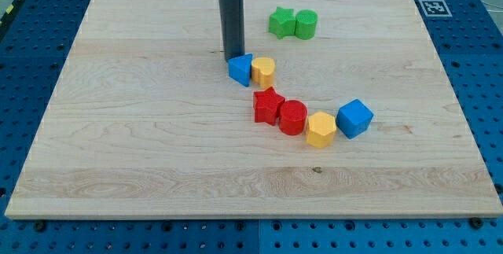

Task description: Move the blue triangle below the green circle

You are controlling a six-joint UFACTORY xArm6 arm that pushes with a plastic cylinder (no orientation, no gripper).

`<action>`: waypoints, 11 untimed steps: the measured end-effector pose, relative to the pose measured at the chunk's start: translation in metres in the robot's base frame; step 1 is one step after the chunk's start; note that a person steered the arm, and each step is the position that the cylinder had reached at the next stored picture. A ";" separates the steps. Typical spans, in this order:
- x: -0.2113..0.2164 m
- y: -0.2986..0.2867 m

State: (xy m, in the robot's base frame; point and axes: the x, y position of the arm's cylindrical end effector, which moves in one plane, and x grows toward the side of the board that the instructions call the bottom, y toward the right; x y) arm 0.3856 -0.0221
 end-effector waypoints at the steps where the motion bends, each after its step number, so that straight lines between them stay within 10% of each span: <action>1: 0.023 0.049; 5: 0.033 -0.097; 9: 0.033 0.109; 11: 0.034 0.085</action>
